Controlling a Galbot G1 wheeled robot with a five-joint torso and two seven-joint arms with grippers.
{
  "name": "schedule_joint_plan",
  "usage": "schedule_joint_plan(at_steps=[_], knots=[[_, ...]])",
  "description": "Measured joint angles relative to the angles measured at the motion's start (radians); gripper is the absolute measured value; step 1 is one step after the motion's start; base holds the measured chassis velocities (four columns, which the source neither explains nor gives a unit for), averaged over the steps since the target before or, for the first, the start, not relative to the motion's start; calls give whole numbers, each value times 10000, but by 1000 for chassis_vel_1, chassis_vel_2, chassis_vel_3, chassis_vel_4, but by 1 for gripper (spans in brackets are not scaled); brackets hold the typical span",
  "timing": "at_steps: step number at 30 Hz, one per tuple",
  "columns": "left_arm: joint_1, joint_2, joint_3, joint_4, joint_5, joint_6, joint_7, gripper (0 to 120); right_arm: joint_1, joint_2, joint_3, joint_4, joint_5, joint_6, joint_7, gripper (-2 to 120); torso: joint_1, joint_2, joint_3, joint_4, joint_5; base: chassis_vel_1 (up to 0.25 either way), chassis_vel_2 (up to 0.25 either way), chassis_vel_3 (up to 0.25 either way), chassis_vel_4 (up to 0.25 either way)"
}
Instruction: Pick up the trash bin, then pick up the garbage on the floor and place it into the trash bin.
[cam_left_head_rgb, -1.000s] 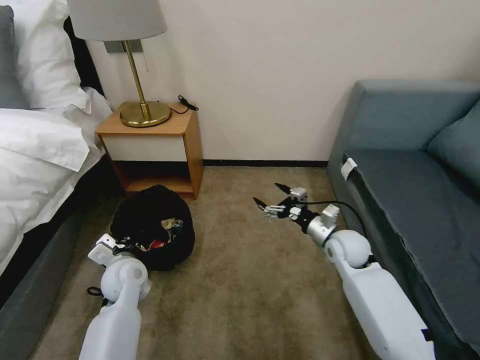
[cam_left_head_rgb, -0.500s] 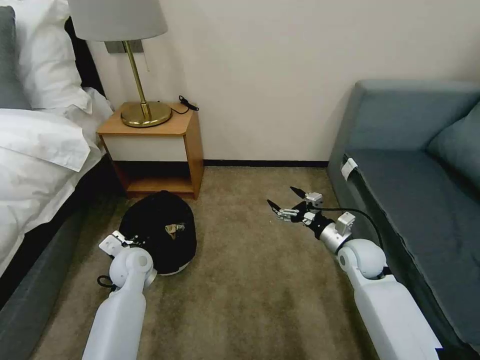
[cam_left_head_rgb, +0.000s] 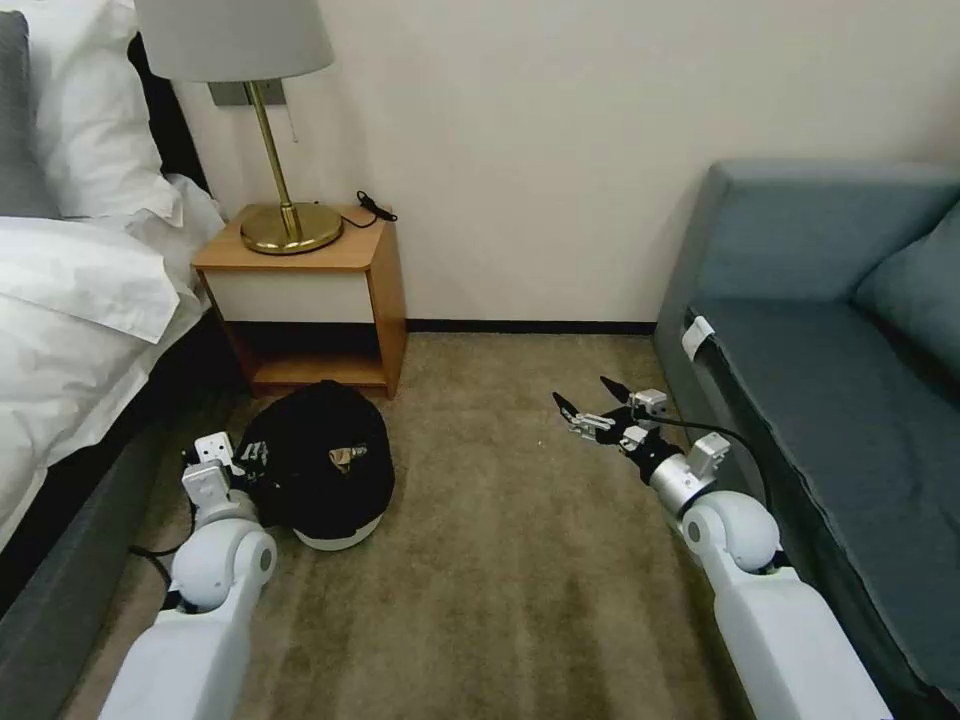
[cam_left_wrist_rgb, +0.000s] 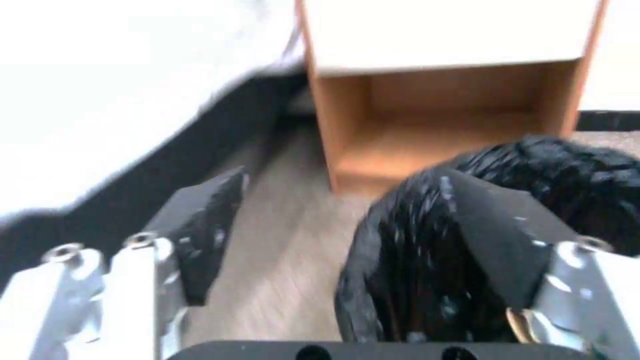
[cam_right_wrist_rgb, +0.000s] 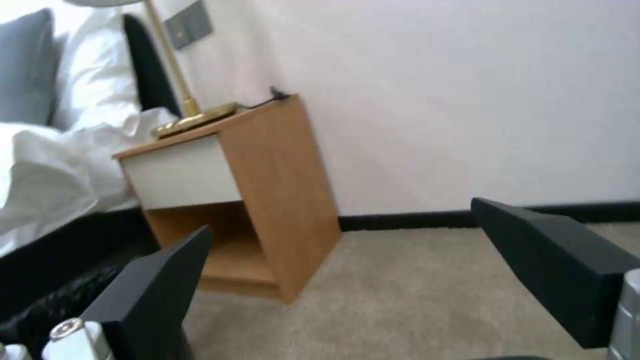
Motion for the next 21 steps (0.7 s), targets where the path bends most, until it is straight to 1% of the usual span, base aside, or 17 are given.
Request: schedule_joint_plan(at_steps=[1,2,3,4,5,6,8,10,11,14,15,16,20,21], knots=[[227,38,22,-233,486,-149,180,84,-157,63,47,105,92,-27,164,100,0,0,0,0,2,0,0,0,0],[317,44,35,-329,677,-211,241,86,-261,95,75,169,135,-39,238,100,0,0,0,2,3,0,0,0,0],[522,41,70,-550,1176,-385,376,93,-521,160,137,331,213,-64,379,100,0,0,-1,1,1,0,0,0,0],[644,37,96,-687,1549,-514,458,97,-745,201,196,475,270,-90,475,100,0,0,0,0,0,0,0,0,0],[644,37,96,-687,1549,-514,458,97,-745,201,196,475,270,-90,475,100,0,0,0,0,0,0,0,0,0],[766,41,121,-825,1849,-638,533,99,-966,231,250,619,317,-110,558,100,0,1,-1,-1,1,0,0,0,0],[1066,68,200,-1092,2284,-846,731,100,-1422,281,382,883,375,-135,669,100,0,0,-1,-3,2,0,0,0,0],[1161,76,220,-1179,2382,-904,805,100,-1547,296,433,957,392,-135,689,100,0,0,-1,-2,2,0,0,0,0],[1437,84,260,-1403,2599,-1060,989,100,-1821,340,553,1113,452,-135,728,100,0,0,-1,-3,1,0,0,0,0],[2062,48,293,-1795,3109,-1451,1363,100,-2400,487,745,1397,568,-109,879,100,0,0,-2,-1,2,0,0,0,0],[2242,8,303,-1916,3197,-1553,1394,100,-2569,549,784,1507,577,-93,906,100,0,1,-2,-1,3,0,0,0,0],[2242,8,303,-1916,3197,-1553,1394,100,-2569,549,784,1507,577,-93,906,100,0,1,-2,-1,3,0,0,0,0],[2743,-118,340,-2335,3229,-1691,1390,100,-3147,789,812,1866,569,101,912,100,0,1,-1,-1,3,0,0,0,0],[2743,-118,340,-2335,3229,-1691,1390,100,-3147,789,812,1866,569,101,912,100,0,1,-1,-1,3,0,0,0,0]])
